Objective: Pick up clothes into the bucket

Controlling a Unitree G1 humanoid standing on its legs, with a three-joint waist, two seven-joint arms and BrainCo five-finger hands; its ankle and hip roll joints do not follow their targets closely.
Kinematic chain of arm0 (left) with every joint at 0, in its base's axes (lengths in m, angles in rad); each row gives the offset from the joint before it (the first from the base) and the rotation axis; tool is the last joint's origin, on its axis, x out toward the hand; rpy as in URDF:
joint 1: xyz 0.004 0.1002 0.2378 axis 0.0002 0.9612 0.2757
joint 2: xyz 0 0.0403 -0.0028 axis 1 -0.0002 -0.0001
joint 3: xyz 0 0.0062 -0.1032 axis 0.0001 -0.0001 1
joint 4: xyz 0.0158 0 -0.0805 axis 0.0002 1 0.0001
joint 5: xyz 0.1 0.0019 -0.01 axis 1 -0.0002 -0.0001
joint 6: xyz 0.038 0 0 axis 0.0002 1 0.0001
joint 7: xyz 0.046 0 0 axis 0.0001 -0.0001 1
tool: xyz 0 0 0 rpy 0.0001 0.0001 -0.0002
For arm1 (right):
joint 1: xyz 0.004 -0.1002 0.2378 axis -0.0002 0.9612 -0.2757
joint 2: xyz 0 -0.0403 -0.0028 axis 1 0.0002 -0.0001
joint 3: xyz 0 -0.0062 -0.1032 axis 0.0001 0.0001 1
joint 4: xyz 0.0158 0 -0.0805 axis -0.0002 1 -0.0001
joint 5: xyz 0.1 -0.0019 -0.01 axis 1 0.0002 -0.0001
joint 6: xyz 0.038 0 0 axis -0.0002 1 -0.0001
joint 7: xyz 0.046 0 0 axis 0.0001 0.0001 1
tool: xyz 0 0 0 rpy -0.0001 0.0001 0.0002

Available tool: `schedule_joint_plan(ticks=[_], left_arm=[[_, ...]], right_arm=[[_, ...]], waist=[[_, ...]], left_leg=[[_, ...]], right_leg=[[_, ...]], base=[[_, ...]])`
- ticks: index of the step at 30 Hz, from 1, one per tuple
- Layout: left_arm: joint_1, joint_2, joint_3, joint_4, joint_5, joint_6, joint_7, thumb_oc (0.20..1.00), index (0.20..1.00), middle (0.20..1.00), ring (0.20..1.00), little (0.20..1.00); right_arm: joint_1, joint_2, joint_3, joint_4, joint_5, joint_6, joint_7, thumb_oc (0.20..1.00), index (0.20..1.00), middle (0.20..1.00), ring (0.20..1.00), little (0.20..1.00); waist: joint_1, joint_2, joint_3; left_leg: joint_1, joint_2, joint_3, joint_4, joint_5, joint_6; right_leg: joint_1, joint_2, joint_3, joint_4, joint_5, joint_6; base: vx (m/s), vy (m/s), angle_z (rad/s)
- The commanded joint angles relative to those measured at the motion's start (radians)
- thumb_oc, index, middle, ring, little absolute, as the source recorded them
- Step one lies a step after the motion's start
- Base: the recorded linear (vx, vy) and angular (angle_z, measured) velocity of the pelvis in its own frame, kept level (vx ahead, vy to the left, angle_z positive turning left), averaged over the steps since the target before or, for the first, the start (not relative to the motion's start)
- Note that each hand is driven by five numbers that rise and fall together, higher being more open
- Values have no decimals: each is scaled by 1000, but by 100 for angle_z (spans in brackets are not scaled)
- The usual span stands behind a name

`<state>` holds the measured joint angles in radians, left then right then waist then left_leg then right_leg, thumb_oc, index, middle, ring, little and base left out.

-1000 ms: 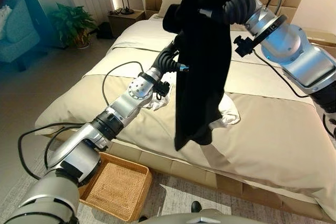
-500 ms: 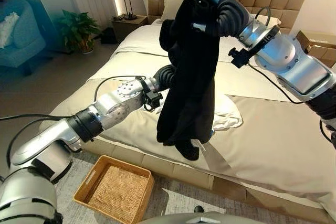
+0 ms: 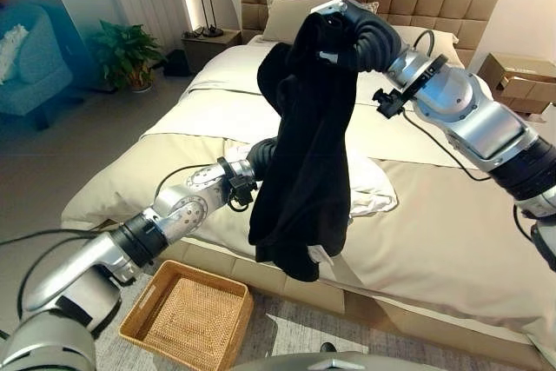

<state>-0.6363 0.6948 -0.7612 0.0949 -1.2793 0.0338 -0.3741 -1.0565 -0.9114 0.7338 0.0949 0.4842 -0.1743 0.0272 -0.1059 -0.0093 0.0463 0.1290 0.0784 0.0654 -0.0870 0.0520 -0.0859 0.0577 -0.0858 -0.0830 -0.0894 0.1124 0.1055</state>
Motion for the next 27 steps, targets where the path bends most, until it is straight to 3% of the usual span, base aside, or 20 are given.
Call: schedule_joint_plan(ticks=[1,3,5,6,8,9,10,16,18,27], left_arm=[[-37,-19,89,27,-38,-59,-9,200,200,200,200,200],[-22,-30,109,36,-37,-64,-3,200,200,200,200,200],[-2,-42,132,41,-39,-68,2,200,200,200,200,200],[8,-47,144,43,-38,-70,6,200,200,200,200,200],[18,-54,155,45,-39,-70,8,200,200,200,200,200],[48,-74,196,49,-44,-76,16,200,200,200,200,200],[62,-85,211,48,-46,-79,20,200,200,200,200,200],[121,-139,302,67,-52,-111,58,200,200,200,200,200],[162,-164,379,85,-43,-145,95,200,200,200,200,200],[245,-131,557,127,50,-224,185,200,200,200,200,200]], right_arm=[[-49,3,-100,59,-27,-30,-25,200,200,200,200,200],[-28,3,-118,84,-38,-23,-28,200,200,200,200,200],[-1,8,-135,114,-53,-15,-31,501,501,501,501,501],[10,8,-143,123,-65,-13,-33,564,564,564,564,564],[26,9,-151,131,-71,-8,-32,586,586,586,586,586],[61,20,-176,160,-89,0,-33,915,915,915,915,915],[76,23,-187,167,-99,3,-35,1000,1000,1000,1000,1000],[172,48,-243,226,-125,21,-36,1000,1000,1000,1000,1000],[244,65,-283,243,-135,30,-35,1000,1000,1000,1000,1000],[492,153,-429,232,-102,38,-17,1000,1000,1000,1000,1000]], waist=[[19,-50,-14],[22,-50,-11],[25,-51,-7],[26,-52,-4],[27,-52,-2],[33,-53,3],[35,-54,4],[47,-56,17],[54,-57,27],[76,-60,63]], left_leg=[[-26,-34,15,73,-75,11],[-28,-36,14,74,-75,12],[-29,-38,13,73,-75,14],[-31,-39,12,74,-75,14],[-32,-39,11,75,-76,15],[-33,-40,10,75,-77,17],[-33,-41,9,76,-77,18],[-41,-45,0,79,-79,21],[-46,-47,-2,84,-82,24],[-75,-53,-5,129,-104,34]], right_leg=[[25,-42,-35,56,-71,49],[24,-42,-38,57,-70,50],[22,-44,-39,57,-69,51],[22,-44,-40,58,-69,51],[20,-45,-41,59,-70,51],[21,-46,-43,58,-70,51],[21,-46,-44,58,-70,51],[19,-51,-51,58,-70,52],[14,-53,-52,59,-70,52],[-4,-58,-43,71,-72,54]], base=[[0,0,0],[0,0,0],[0,0,0],[0,0,0],[0,0,0],[0,0,0],[0,0,0],[-1,4,3],[0,0,0],[0,0,0]])
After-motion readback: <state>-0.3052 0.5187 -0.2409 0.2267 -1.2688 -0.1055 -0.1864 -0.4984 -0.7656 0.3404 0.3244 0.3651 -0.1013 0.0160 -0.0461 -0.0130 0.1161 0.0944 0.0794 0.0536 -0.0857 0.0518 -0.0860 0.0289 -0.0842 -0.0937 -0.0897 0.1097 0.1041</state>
